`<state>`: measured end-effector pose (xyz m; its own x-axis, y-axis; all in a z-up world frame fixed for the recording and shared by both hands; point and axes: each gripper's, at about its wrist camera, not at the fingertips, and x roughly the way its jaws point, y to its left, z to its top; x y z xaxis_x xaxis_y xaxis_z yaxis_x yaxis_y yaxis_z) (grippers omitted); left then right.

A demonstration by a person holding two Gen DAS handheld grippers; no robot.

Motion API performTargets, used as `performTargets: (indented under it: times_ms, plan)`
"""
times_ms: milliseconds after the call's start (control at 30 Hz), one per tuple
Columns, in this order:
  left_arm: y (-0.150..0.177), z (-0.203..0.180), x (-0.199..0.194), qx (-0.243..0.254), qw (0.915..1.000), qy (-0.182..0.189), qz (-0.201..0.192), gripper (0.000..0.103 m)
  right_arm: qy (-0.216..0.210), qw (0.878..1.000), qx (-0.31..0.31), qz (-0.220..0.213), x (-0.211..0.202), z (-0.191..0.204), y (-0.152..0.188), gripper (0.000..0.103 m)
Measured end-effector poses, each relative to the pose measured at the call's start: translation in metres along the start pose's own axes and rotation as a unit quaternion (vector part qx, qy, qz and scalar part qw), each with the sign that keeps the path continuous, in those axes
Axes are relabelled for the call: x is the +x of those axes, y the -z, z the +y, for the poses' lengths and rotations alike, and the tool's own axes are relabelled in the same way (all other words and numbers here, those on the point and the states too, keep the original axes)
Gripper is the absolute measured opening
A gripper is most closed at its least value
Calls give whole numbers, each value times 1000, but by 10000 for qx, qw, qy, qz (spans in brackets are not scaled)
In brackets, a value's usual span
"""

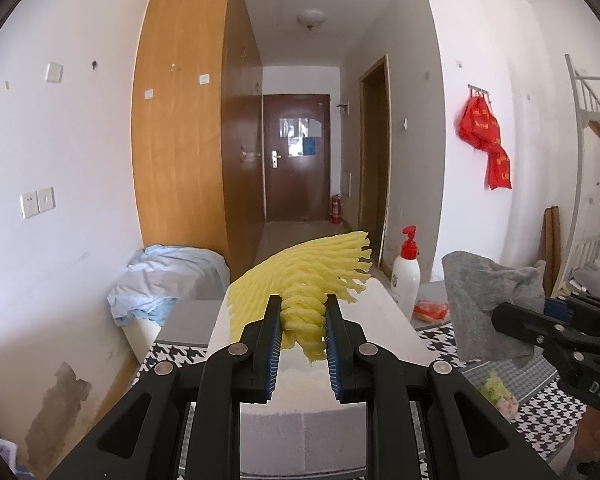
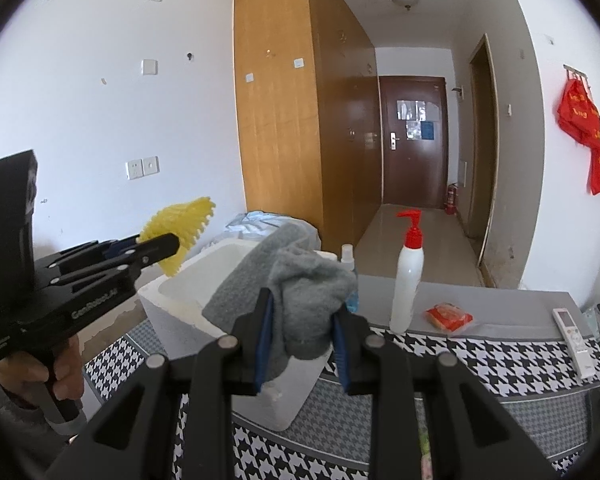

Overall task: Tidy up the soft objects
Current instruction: 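Lower the yellow mesh pad into the foam box and open the left gripper, then carry the gray cloth over the foam box and open the right gripper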

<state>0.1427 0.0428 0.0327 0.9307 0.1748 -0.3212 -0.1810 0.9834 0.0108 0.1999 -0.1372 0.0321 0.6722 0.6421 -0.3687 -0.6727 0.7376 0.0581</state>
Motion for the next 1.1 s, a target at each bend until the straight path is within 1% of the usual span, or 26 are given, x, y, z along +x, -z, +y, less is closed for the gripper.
performTargets:
  times_ms: [267, 567, 667, 700, 767, 800, 833, 867, 933, 967, 1067, 1100]
  plan:
    - [-2, 3, 20, -36, 9998, -13, 182, 21, 62, 10000, -36, 33, 4, 3, -4, 31]
    - [2, 6, 41, -115, 9987, 151, 478, 21, 210, 9997, -32, 109, 10, 4, -5, 31]
    - [3, 10, 48, -142, 9980, 227, 572, 25, 259, 9996, -27, 139, 12, 4, -6, 31]
    - [4, 10, 49, -157, 9977, 252, 609, 31, 273, 9995, -28, 152, 13, 4, -6, 31]
    - [6, 12, 51, -151, 9976, 229, 641, 50, 298, 9994, -17, 180, 16, 3, -7, 31]
    - [6, 11, 51, -142, 9976, 196, 646, 55, 305, 9993, -9, 198, 17, 3, -7, 31]
    - [6, 11, 50, -137, 9977, 183, 631, 63, 312, 9993, -15, 204, 18, 3, -7, 31]
    - [6, 11, 49, -140, 9979, 186, 599, 66, 327, 9992, -24, 210, 19, 4, -7, 31]
    - [6, 12, 46, -148, 9983, 157, 539, 85, 340, 9992, -35, 219, 20, 5, -8, 31]
    - [6, 12, 44, -146, 9986, 144, 491, 92, 349, 9991, -32, 224, 20, 5, -8, 31]
    - [5, 14, 38, -168, 9991, 158, 362, 99, 378, 9990, -38, 244, 21, 5, -8, 31]
    - [5, 15, 37, -185, 9991, 163, 342, 99, 387, 9989, -43, 254, 22, 6, -9, 31]
